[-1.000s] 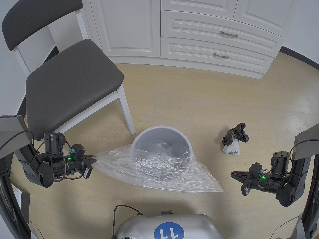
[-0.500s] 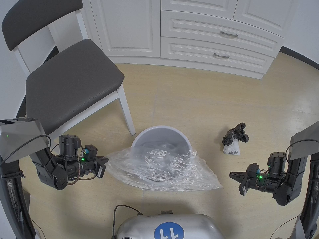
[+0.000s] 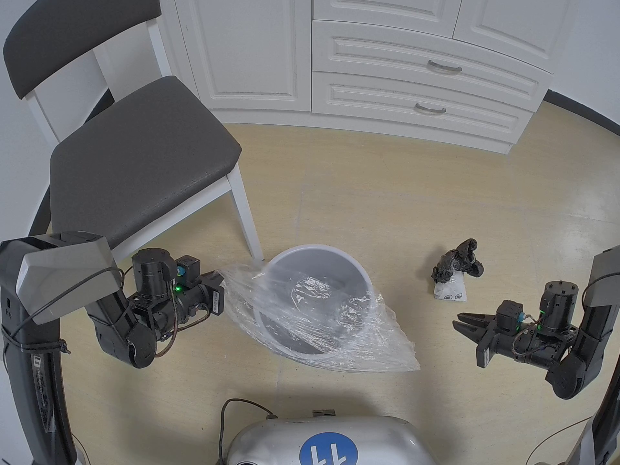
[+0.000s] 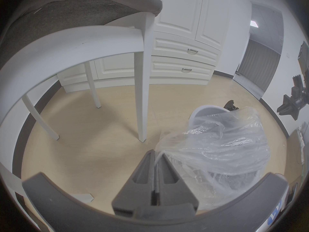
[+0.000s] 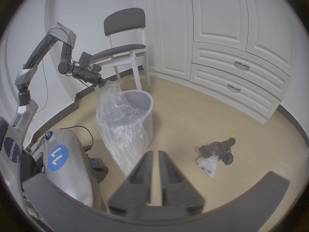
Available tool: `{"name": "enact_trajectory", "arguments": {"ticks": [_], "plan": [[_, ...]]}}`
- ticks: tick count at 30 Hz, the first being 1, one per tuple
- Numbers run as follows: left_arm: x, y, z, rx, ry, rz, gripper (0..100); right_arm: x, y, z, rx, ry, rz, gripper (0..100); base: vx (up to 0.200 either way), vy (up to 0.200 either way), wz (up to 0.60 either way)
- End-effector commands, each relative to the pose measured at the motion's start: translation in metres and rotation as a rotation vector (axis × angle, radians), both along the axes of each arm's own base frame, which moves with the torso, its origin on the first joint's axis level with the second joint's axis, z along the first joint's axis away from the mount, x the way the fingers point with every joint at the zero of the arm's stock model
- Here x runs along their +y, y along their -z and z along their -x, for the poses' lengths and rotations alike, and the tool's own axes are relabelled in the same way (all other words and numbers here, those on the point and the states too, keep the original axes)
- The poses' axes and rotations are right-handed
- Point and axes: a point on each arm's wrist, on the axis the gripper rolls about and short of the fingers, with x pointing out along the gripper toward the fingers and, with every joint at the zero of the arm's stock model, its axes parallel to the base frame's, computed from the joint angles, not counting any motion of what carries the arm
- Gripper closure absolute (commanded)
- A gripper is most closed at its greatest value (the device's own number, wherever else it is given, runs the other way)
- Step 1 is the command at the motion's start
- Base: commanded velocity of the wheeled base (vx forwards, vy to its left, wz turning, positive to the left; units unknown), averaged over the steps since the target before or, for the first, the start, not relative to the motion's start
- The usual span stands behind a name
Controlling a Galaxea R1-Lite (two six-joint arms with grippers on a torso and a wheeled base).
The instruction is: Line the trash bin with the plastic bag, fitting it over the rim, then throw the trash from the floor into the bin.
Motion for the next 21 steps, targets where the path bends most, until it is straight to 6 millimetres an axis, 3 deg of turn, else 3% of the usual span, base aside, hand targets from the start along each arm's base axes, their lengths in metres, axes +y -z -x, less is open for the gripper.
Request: {"name": "enact_trajectory", "arguments": {"ticks": [1,6,7,8,9,10,11,21], "plan": [[-0.002,0.003,0.000,0.005,0.003,0.000,100,0.007,-0.012,0.004,-0.057,-0.033,-0.006,0,0.000,0.000,0.00],[-0.002,0.001,0.001,0.002,0.003,0.000,100,0.037,-0.017,0.015,-0.070,-0.114,-0.006,0,0.000,0.000,0.00],[-0.002,-0.003,0.001,-0.005,0.003,0.002,100,0.057,-0.017,0.017,-0.073,-0.097,0.003,0,0.000,0.000,0.00],[-0.001,-0.003,0.001,-0.005,0.001,0.002,100,0.065,-0.017,0.018,-0.077,-0.077,0.003,0,0.000,0.000,0.00],[-0.001,-0.003,0.001,-0.005,0.001,0.002,100,0.065,-0.017,0.018,-0.077,-0.077,0.003,0,0.000,0.000,0.00],[0.000,-0.006,0.002,-0.011,-0.001,0.004,100,0.102,-0.027,0.011,-0.143,0.007,-0.039,0,0.000,0.000,0.00],[0.000,-0.008,0.002,-0.017,-0.002,0.005,100,0.117,-0.032,0.008,-0.182,0.024,-0.054,0,0.000,0.000,0.00],[0.003,-0.012,0.012,-0.006,0.005,0.001,100,0.201,-0.061,-0.001,-0.148,0.043,0.148,0,0.000,0.000,0.00]]}}
